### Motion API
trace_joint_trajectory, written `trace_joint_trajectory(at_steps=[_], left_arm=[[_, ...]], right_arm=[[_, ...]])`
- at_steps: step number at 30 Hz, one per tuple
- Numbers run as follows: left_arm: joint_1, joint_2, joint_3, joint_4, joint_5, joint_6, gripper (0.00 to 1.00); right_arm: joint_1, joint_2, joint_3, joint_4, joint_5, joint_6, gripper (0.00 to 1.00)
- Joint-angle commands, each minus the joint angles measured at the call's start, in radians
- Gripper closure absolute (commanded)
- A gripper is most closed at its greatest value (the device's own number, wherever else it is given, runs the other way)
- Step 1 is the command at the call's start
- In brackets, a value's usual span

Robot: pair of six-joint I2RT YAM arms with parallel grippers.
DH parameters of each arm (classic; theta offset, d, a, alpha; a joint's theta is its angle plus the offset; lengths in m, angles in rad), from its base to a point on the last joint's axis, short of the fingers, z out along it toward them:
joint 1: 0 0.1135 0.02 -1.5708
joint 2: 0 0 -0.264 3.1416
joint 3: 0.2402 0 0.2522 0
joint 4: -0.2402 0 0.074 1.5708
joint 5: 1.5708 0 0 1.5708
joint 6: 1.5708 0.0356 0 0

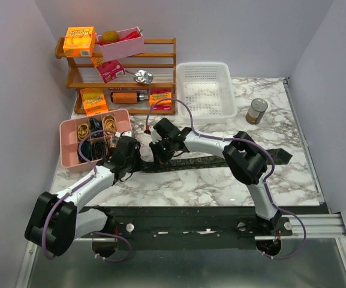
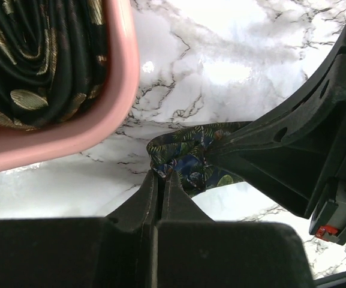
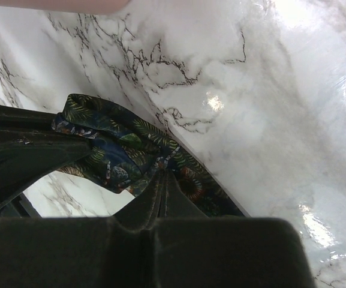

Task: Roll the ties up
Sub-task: Roll the tie at the center of the board.

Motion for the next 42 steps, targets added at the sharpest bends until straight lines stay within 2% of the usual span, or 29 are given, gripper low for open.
trace_joint_trajectory(at_steps=[1,12,42], left_arm=[[-0.033,0.02,0.046,-0.071,-0.1,0.022,1.0],[-0.096,0.078,0.121,-0.13,-0.195,0.024,1.0],[-0.187,0.178,0.265,-0.183,-0.261,0.033,1.0]], right_arm=[[0.003,-0.005,0.008,-0.032,-0.004,-0.007,1.0],[0.003,-0.012,0.015,-0.028,-0.039,0.008,1.0],[0.006,0.049,0.056,-0.002,-0.101,0.034,0.99]])
